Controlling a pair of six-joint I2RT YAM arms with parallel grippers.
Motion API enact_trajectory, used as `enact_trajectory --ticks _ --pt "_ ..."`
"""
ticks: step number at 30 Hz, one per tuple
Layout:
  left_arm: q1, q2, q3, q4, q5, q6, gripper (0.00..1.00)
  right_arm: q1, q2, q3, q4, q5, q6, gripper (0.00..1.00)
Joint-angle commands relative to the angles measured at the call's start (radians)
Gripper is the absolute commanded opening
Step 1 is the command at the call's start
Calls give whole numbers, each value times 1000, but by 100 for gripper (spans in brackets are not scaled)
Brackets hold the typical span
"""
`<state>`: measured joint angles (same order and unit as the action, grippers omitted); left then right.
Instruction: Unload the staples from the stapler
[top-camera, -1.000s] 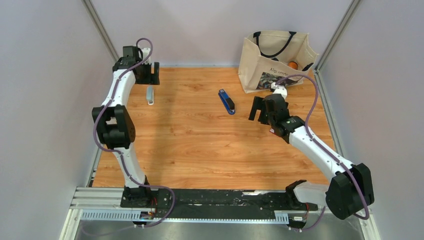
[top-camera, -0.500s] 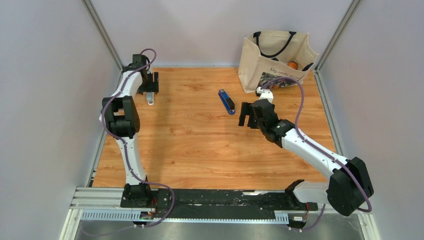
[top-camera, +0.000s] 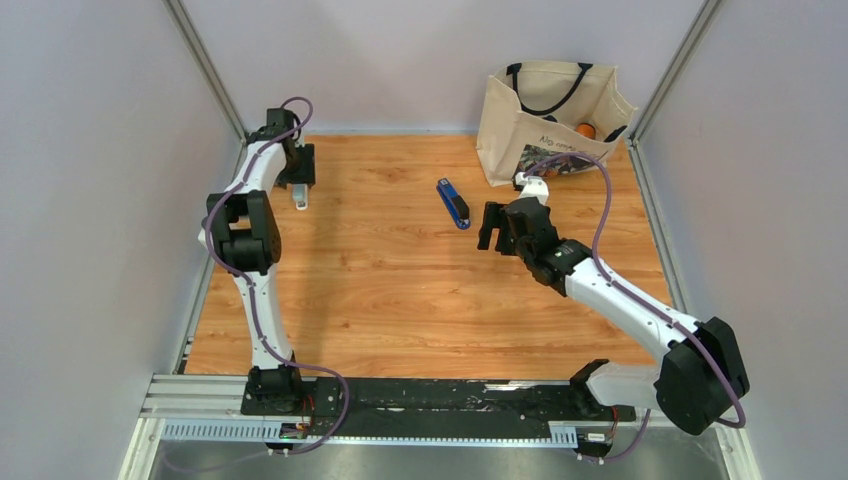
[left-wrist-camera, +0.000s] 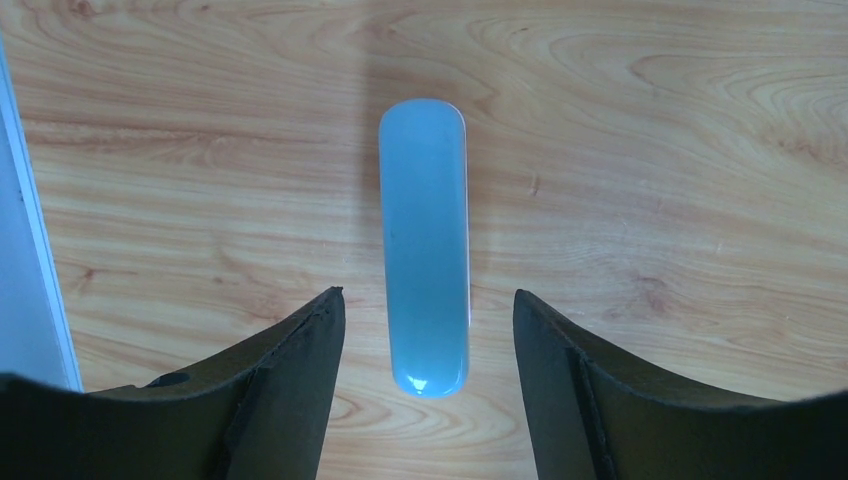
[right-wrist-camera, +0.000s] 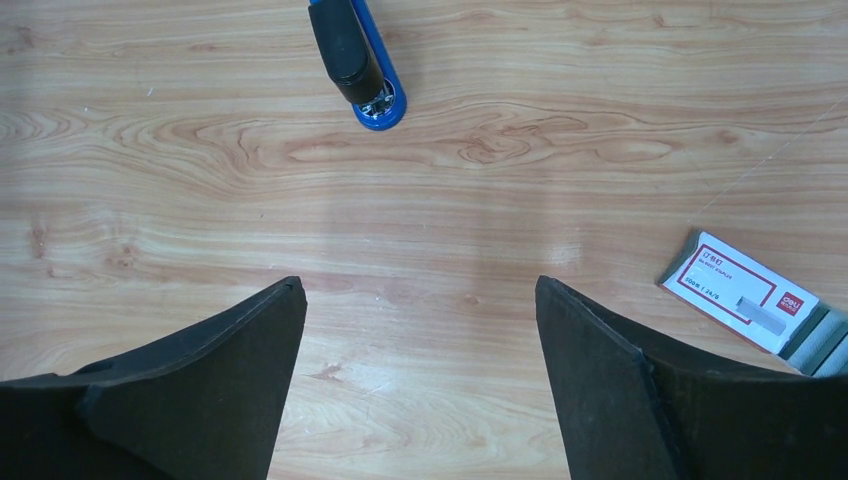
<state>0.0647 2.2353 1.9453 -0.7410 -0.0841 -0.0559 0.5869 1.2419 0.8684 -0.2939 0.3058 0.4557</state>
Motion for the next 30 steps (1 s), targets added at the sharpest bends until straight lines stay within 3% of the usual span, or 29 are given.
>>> enact_trajectory --ticks 1,12,19,22,30 --pt "-8 3 -15 17 -8 -16 70 7 -24 7 25 26 -5 88" --pt "-8 17 -25 28 -16 -12 48 7 -22 3 36 29 -9 81" --pt "-9 -46 -143 69 -5 2 29 7 -15 0 41 19 -6 79" --pt "-11 -123 -238 101 21 -1 23 7 -18 -6 41 19 -5 78" --pt "-28 -437 -557 88 119 14 25 19 -22 -55 47 21 18 77"
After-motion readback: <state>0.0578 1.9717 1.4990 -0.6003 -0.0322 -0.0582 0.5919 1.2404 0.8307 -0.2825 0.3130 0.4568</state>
